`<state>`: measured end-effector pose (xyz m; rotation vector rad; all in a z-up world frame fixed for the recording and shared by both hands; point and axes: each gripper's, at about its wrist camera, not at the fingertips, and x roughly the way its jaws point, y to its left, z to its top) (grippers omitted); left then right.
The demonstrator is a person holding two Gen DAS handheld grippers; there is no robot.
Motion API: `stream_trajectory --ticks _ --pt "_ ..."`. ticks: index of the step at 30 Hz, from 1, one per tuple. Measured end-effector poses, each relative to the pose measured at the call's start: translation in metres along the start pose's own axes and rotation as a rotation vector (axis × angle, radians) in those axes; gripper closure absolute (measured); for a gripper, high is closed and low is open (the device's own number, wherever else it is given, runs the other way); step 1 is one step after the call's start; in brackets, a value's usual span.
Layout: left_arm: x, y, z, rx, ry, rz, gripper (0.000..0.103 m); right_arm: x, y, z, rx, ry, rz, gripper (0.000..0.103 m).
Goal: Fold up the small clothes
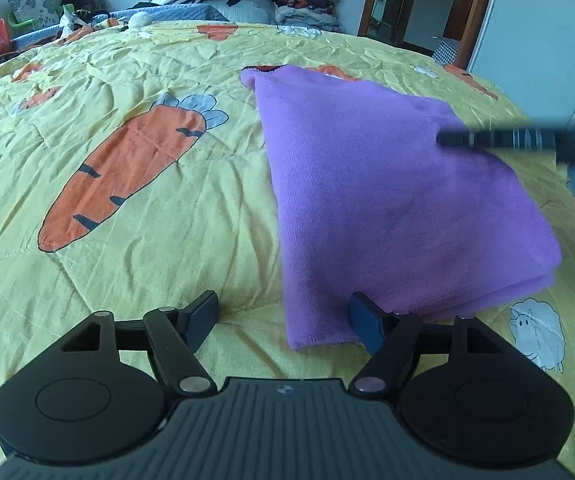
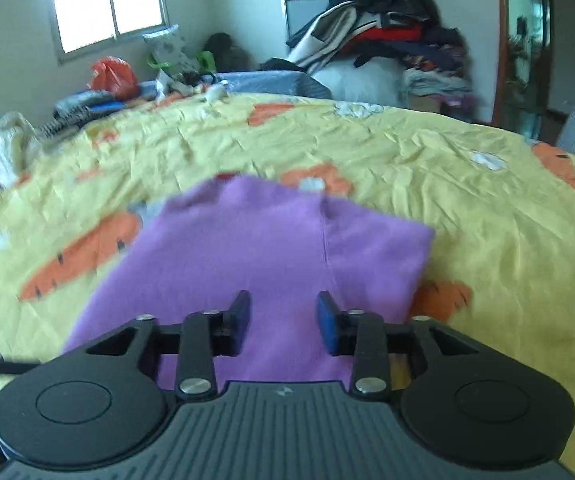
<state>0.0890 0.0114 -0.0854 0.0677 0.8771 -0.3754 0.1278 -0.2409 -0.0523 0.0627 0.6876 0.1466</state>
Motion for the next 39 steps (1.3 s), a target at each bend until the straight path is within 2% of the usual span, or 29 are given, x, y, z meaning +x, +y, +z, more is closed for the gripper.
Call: stream_trajectory --ticks 2,4,5,8,9,10,14,18,21,30,39 --pt "0.001 0.000 0.000 0.002 -0.002 0.003 0.025 0.006 0.009 -0.021 -0.063 0.037 -0.014 0.033" --pt "0.002 -0.001 -0.001 0.004 0.001 0.014 0.020 0.000 0.020 -0.042 -0.139 0.033 -0.085 0.032" --pt "0.002 0.000 -0.001 0.000 0.004 0.019 0.016 -0.007 0.024 -0.049 -0.139 0.026 -0.090 0.027" --pt "-0.004 0.003 -0.005 -0.025 0.013 0.003 0.005 -0.039 0.029 -0.066 -0.097 0.023 -0.117 0.022" --pt "-0.007 0.003 -0.009 -0.026 0.016 0.006 0.003 -0.050 0.031 -0.073 -0.078 0.010 -0.117 0.014" --pt "-0.009 0.002 -0.012 -0.024 0.018 0.012 0.000 -0.061 0.033 -0.079 -0.063 0.012 -0.112 0.011" --pt "-0.021 -0.001 -0.031 -0.028 0.033 0.031 0.000 -0.093 0.041 -0.112 0.031 0.021 -0.137 0.001" --pt "-0.026 -0.011 -0.046 -0.007 0.018 0.097 0.000 -0.098 0.046 -0.135 0.112 0.047 -0.163 0.000" --pt "-0.026 -0.015 -0.047 -0.003 0.011 0.120 0.000 -0.094 0.048 -0.141 0.121 0.043 -0.180 0.000" --pt "-0.012 -0.017 -0.032 -0.025 0.005 0.140 0.000 -0.076 0.058 -0.133 0.078 0.061 -0.219 0.000" --pt "-0.001 -0.016 -0.025 -0.027 -0.066 0.141 0.000 -0.050 0.053 -0.115 0.080 0.038 -0.227 0.000"
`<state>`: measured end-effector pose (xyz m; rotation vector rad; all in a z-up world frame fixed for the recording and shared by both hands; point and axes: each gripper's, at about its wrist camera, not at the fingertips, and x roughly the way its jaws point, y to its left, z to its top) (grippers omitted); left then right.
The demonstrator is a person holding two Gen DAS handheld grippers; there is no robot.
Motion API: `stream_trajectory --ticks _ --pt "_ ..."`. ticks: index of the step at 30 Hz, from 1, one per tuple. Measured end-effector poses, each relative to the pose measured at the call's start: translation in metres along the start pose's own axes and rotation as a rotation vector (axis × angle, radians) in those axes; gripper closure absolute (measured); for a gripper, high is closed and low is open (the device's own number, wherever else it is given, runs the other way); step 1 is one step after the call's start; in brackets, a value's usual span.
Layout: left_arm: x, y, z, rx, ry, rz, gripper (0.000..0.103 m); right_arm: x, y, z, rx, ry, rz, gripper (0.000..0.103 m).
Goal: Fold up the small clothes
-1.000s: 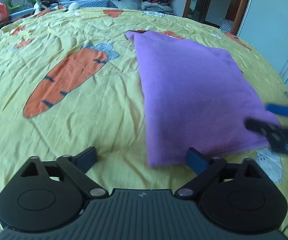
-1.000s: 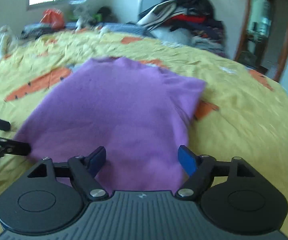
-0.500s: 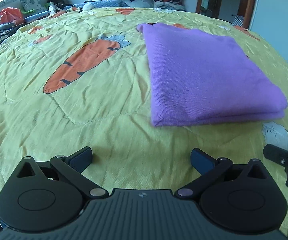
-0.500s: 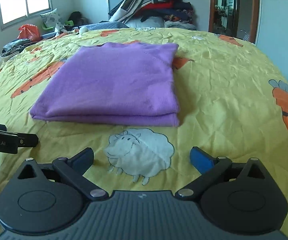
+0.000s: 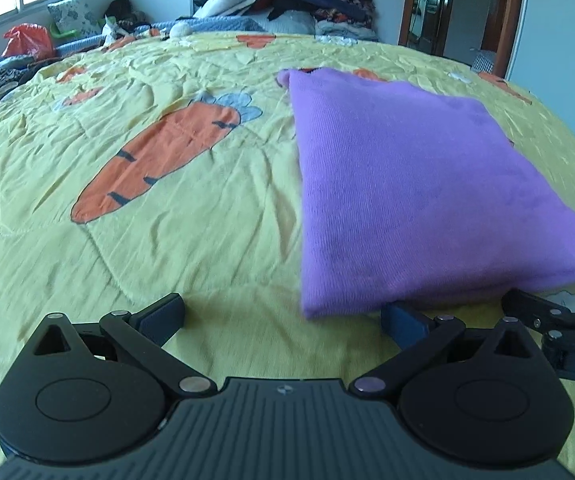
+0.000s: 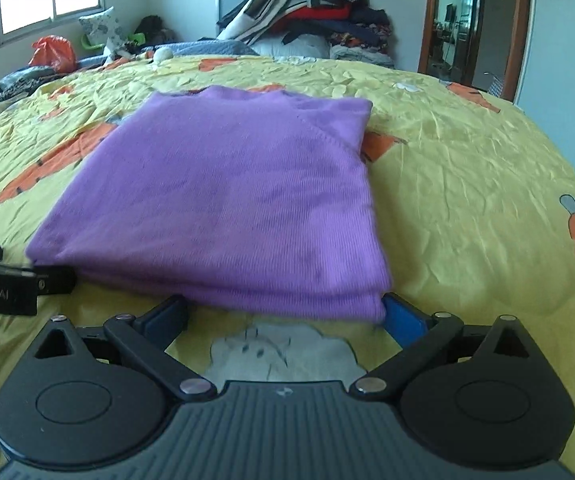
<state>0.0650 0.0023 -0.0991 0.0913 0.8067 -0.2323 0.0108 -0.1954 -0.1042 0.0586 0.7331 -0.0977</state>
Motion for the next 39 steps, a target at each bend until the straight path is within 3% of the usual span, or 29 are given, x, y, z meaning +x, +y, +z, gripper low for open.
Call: stream_trajectory --ticks 39 --pt "0.013 -0.005 0.010 -0.016 -0.035 0.016 0.000 0.001 0.004 0.000 0.014 -0.005 -0.018 0.000"
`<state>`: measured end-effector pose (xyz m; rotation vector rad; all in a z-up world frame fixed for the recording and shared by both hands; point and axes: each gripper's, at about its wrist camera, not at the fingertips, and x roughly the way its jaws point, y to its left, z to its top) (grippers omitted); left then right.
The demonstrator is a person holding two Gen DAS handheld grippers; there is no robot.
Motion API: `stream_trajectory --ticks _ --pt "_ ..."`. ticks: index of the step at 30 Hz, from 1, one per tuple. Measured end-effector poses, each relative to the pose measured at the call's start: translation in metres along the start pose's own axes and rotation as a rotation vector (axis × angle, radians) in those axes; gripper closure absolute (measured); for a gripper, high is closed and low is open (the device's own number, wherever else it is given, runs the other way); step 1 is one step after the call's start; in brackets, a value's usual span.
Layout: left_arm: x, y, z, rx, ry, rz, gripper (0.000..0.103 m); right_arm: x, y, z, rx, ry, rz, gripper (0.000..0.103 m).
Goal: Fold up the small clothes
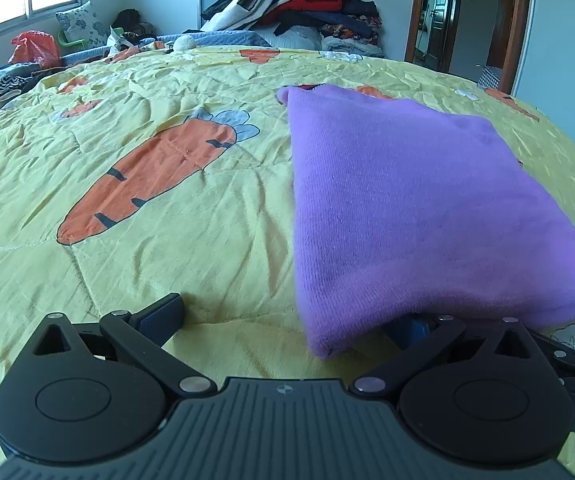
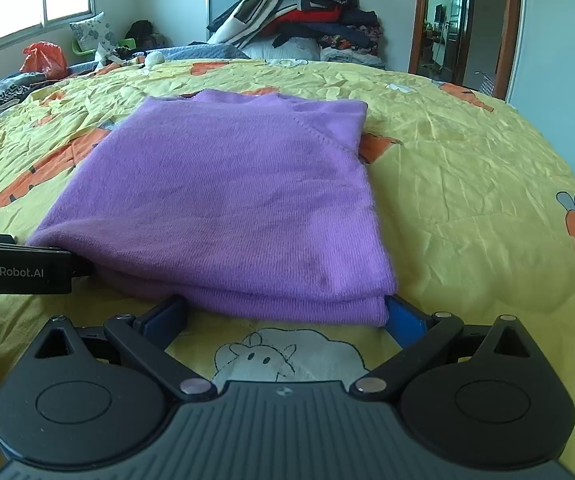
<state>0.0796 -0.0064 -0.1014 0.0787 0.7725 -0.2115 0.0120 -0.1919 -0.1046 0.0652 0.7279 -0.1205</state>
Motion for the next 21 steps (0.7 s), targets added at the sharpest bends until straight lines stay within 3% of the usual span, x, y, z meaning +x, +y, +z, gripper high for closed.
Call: stream_trajectory --ticks 21 --pt "0.0004 -0.0003 0.0003 0.000 -0.001 -0.001 0.000 -0.0001 0.0001 -0.0009 0.002 -0.004 -0.001 0.000"
